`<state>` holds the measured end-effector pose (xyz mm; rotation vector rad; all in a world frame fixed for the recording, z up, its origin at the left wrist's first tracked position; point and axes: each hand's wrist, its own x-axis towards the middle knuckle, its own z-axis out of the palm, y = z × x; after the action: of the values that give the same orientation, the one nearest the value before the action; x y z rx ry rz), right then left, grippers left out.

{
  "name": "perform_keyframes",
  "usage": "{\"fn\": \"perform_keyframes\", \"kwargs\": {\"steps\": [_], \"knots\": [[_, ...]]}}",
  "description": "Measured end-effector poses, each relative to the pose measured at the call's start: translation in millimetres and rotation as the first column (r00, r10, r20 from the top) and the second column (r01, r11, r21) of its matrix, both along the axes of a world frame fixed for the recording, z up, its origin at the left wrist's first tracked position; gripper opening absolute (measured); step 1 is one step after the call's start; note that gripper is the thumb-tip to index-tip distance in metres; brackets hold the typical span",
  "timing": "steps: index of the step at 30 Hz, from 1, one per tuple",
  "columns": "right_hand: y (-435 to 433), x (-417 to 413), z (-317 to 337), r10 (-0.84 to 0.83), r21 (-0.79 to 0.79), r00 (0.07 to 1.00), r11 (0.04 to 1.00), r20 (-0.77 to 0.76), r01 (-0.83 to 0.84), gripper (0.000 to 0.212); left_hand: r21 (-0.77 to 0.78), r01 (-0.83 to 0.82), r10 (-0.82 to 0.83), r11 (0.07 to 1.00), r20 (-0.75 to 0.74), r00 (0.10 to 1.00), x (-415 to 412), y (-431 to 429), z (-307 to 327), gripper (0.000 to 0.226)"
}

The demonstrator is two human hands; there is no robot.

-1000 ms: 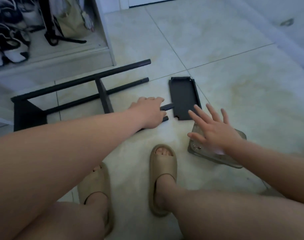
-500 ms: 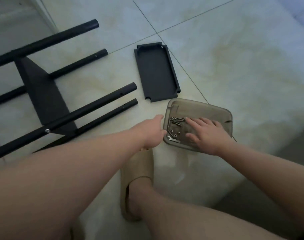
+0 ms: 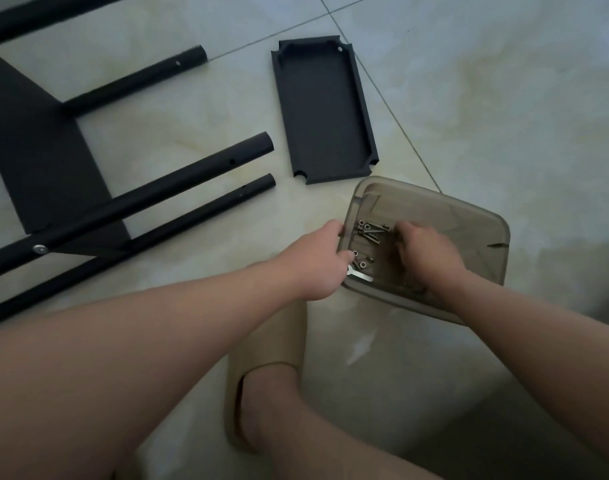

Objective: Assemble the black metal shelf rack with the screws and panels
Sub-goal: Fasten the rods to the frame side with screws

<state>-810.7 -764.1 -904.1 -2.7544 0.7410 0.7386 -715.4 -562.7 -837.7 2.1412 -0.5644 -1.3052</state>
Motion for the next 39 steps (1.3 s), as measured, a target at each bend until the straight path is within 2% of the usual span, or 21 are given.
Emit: {"fn": "perform_keyframes", "kwargs": {"steps": [7, 9, 12, 17, 20, 24, 28, 32, 36, 38, 39], "knots": [[5.0, -2.1, 14.3, -0.035, 0.004, 0.996, 0.999, 0.087, 0.035, 0.016, -0.003, -0.044, 0.044, 0.999, -0.037, 0.998, 0.4, 2.9, 3.1, 0.049], [11.2, -1.8, 34.7, -0.036, 0.017, 0.985, 0.999, 0.170, 0.033, 0.015, 0.027, -0.080, 0.081, 0.996, -0.042, 0.996, 2.9, 10.3, 11.5, 0.054], [25.4, 4.4, 74.7, 0.012, 0.032, 0.954, 0.999, 0.300, -0.023, 0.013, 0.079, -0.160, 0.165, 0.984, -0.069, 0.984, 12.5, 24.6, 32.3, 0.045], [74.7, 37.6, 145.8, 0.091, 0.064, 0.831, 0.987, 0.549, -0.150, 0.011, 0.046, -0.361, 0.364, 0.931, -0.133, 0.922, 46.3, 54.8, 80.1, 0.037], [114.8, 61.8, 184.4, 0.188, 0.032, 0.744, 0.962, 0.641, -0.270, 0.011, 0.025, -0.489, 0.482, 0.872, -0.212, 0.850, 69.4, 79.7, 111.4, 0.041], [171.4, 93.4, 223.4, 0.336, -0.016, 0.659, 0.897, 0.673, -0.441, 0.012, -0.008, -0.665, 0.614, 0.747, -0.377, 0.694, 94.8, 127.0, 141.5, 0.050], [228.4, 122.3, 242.4, 0.449, -0.027, 0.598, 0.813, 0.664, -0.582, 0.014, -0.032, -0.747, 0.612, 0.664, -0.550, 0.567, 112.2, 180.3, 153.5, 0.055], [279.7, 152.6, 236.1, 0.520, -0.004, 0.560, 0.735, 0.645, -0.678, 0.018, -0.016, -0.830, 0.626, 0.558, -0.648, 0.434, 125.1, 224.2, 144.8, 0.051], [310.9, 176.9, 209.9, 0.476, 0.118, 0.591, 0.706, 0.652, -0.698, 0.020, 0.084, -0.887, 0.747, 0.454, -0.579, 0.327, 143.3, 259.4, 123.9, 0.047], [317.4, 186.7, 189.0, 0.429, 0.180, 0.654, 0.736, 0.623, -0.653, 0.019, 0.099, -0.907, 0.820, 0.410, -0.476, 0.318, 155.4, 273.5, 109.8, 0.040], [318.6, 190.9, 177.7, 0.418, 0.210, 0.699, 0.752, 0.580, -0.624, 0.020, 0.083, -0.909, 0.848, 0.408, -0.402, 0.345, 161.4, 279.5, 101.7, 0.036]]}}
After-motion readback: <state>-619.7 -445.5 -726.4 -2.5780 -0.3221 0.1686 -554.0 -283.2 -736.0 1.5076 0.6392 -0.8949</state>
